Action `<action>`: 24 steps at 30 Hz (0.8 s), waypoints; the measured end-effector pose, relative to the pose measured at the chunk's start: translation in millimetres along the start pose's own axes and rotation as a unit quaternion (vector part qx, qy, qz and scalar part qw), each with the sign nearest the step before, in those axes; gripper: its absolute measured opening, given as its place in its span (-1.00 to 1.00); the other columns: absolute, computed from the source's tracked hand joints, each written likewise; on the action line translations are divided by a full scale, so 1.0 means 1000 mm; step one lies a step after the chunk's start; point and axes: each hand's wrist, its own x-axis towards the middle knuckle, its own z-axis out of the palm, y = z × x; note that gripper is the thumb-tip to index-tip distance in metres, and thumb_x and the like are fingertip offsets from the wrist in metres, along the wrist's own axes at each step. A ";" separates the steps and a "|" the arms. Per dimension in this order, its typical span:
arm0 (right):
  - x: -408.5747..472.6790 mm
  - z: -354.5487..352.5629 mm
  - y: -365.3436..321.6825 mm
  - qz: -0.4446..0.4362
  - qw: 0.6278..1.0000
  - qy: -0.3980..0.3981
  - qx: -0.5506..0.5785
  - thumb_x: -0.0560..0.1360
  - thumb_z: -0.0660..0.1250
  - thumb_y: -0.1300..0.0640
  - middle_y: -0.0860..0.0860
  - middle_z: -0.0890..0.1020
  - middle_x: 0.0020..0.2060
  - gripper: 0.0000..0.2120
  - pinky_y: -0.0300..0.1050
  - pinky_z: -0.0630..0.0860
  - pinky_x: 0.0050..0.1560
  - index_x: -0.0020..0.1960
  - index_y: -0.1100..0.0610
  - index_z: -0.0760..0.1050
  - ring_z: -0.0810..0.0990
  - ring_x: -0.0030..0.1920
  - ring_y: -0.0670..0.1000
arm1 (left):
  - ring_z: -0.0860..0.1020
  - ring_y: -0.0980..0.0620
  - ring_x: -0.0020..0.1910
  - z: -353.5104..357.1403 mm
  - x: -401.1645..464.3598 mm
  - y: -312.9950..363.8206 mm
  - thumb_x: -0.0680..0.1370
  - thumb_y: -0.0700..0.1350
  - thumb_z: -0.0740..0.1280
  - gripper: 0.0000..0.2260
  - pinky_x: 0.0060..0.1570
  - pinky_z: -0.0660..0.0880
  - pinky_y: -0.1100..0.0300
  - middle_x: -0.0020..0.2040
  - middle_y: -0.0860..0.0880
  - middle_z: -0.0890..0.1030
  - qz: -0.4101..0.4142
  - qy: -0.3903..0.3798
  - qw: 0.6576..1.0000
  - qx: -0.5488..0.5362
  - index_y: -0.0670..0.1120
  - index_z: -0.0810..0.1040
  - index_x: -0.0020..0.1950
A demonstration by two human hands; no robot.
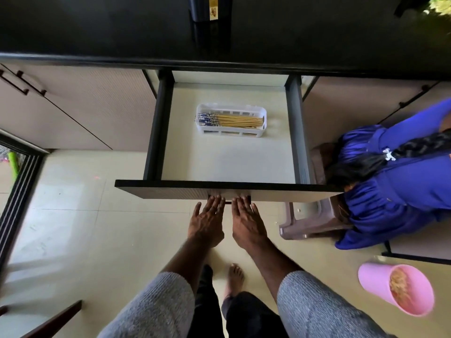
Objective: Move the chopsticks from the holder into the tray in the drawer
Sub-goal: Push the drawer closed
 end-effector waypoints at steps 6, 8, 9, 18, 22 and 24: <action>0.052 -0.022 0.004 0.033 0.999 0.007 -0.012 0.63 0.11 0.13 0.14 -0.08 0.63 -0.30 0.10 -0.16 0.59 0.63 0.23 -0.20 -0.19 0.62 0.11 | -0.18 0.09 0.61 -0.033 0.047 -0.009 0.54 -0.09 0.21 -0.22 0.56 -0.02 -0.12 0.65 0.04 -0.17 -0.008 0.008 0.999 -0.033 -0.03 -0.19 0.64; 0.079 -0.037 0.005 0.055 0.998 0.005 -0.013 0.65 0.07 0.13 0.14 -0.10 0.63 -0.32 0.11 -0.17 0.58 0.63 0.23 -0.21 -0.19 0.62 0.10 | -0.18 0.09 0.61 -0.050 0.071 -0.015 0.53 -0.10 0.22 -0.21 0.55 0.00 -0.12 0.64 0.04 -0.17 -0.007 0.010 0.999 -0.038 -0.03 -0.19 0.64; 0.093 -0.046 0.005 0.065 0.998 0.006 -0.016 0.65 0.08 0.13 0.14 -0.11 0.63 -0.32 0.12 -0.17 0.58 0.62 0.23 -0.22 -0.19 0.62 0.10 | -0.19 0.09 0.61 -0.058 0.084 -0.019 0.53 -0.10 0.22 -0.20 0.55 0.00 -0.12 0.64 0.05 -0.18 -0.005 0.014 0.999 -0.039 -0.02 -0.20 0.64; 0.228 -0.120 0.019 0.108 0.994 0.026 0.016 0.61 0.23 0.08 0.19 -0.20 0.61 -0.17 0.10 -0.13 0.59 0.60 0.28 -0.29 -0.25 0.61 0.16 | -0.20 0.09 0.60 -0.142 0.217 -0.060 0.54 -0.04 0.30 -0.16 0.53 0.08 -0.13 0.63 0.07 -0.22 0.019 0.020 0.999 -0.035 0.00 -0.22 0.64; 0.287 -0.150 0.038 0.103 0.992 0.043 0.052 0.62 0.21 0.13 0.12 -0.25 0.61 -0.19 0.12 -0.07 0.59 0.62 0.20 -0.29 -0.29 0.60 0.10 | -0.18 0.07 0.61 -0.185 0.279 -0.074 0.56 -0.08 0.25 -0.20 0.48 0.21 -0.17 0.64 0.06 -0.21 0.019 0.013 0.999 -0.026 0.00 -0.21 0.64; 0.311 -0.164 0.044 0.104 0.991 0.045 0.070 0.61 0.21 0.16 0.09 -0.26 0.61 -0.18 0.13 -0.06 0.59 0.62 0.18 -0.29 -0.30 0.60 0.08 | -0.17 0.06 0.61 -0.204 0.304 -0.079 0.56 -0.09 0.25 -0.20 0.46 0.25 -0.17 0.64 0.05 -0.20 0.020 0.009 1.000 -0.022 0.00 -0.20 0.63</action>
